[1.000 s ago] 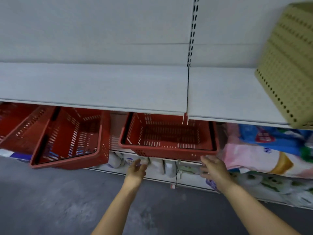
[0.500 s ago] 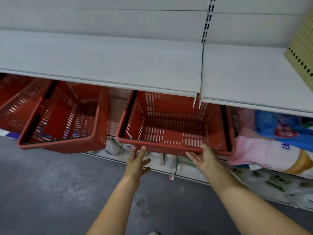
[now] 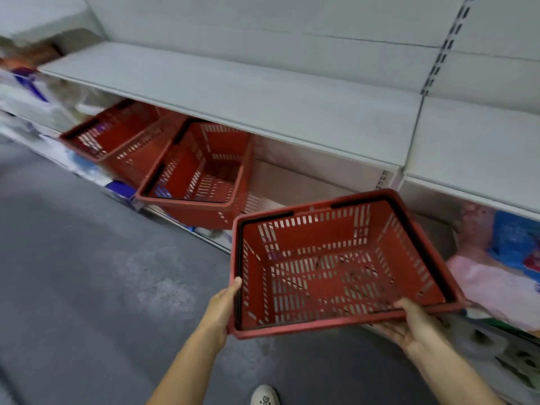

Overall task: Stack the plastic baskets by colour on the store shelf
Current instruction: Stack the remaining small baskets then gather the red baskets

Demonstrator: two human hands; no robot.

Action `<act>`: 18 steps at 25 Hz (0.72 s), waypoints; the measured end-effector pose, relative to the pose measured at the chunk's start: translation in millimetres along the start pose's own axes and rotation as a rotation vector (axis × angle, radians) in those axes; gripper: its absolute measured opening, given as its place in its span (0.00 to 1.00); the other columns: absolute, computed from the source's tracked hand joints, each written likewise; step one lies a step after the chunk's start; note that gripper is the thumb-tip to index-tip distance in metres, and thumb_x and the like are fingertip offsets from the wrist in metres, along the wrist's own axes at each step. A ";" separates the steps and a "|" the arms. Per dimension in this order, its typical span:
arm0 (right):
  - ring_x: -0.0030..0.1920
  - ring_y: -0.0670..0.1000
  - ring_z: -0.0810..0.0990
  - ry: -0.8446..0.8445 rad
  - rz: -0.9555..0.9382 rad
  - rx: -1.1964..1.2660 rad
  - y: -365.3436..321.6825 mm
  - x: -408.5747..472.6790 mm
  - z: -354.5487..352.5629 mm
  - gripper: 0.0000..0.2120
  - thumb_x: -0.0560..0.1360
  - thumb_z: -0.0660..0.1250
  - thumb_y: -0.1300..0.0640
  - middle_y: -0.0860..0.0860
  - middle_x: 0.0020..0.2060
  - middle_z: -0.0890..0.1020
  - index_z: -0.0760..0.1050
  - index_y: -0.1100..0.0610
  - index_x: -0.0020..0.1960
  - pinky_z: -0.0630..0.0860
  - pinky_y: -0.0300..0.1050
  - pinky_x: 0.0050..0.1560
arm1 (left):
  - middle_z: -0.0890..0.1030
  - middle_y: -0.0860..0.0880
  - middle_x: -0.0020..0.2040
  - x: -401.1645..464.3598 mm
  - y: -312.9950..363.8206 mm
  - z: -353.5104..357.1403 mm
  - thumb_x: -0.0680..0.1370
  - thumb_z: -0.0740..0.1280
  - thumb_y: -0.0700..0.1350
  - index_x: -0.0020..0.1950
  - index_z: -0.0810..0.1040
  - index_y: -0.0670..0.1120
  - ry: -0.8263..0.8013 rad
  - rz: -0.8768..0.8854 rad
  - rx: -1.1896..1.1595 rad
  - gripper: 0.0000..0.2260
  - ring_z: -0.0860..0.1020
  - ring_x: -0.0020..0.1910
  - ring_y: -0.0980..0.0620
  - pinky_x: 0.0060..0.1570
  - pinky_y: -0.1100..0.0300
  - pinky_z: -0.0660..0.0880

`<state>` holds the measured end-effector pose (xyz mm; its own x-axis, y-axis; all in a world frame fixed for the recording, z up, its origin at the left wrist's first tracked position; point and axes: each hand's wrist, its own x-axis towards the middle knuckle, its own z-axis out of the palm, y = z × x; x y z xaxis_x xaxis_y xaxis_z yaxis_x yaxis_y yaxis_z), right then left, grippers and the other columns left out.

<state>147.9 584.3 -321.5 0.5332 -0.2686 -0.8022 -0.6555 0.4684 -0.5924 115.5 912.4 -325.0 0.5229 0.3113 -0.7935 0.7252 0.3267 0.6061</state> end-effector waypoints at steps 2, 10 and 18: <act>0.38 0.61 0.81 0.001 0.003 -0.026 0.8 -6.1 13.6 0.15 0.74 0.62 0.63 0.62 0.41 0.80 0.70 0.63 0.61 0.79 0.50 0.21 | 0.87 0.41 0.48 -0.1 0.3 -16.9 0.79 0.67 0.44 0.60 0.79 0.41 0.013 0.027 0.063 0.12 0.85 0.45 0.41 0.51 0.43 0.81; 0.49 0.62 0.81 0.022 0.013 -0.065 38.0 -39.0 111.5 0.30 0.71 0.73 0.49 0.57 0.57 0.79 0.66 0.51 0.70 0.81 0.57 0.35 | 0.84 0.42 0.49 4.6 34.5 -11.5 0.75 0.67 0.29 0.55 0.71 0.40 -0.043 0.129 0.180 0.13 0.83 0.40 0.48 0.28 0.59 0.79; 0.52 0.58 0.79 0.369 -0.259 -0.160 90.0 -58.4 178.6 0.33 0.72 0.70 0.66 0.54 0.57 0.80 0.65 0.48 0.73 0.76 0.54 0.54 | 0.78 0.43 0.59 60.6 78.1 -46.9 0.77 0.70 0.46 0.62 0.69 0.44 -0.330 0.025 0.197 0.17 0.81 0.50 0.45 0.48 0.45 0.79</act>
<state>153.3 792.5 -314.8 0.4832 -0.6543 -0.5817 -0.6153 0.2188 -0.7573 182.8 998.6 -323.1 0.6343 0.0024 -0.7731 0.7659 0.1348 0.6287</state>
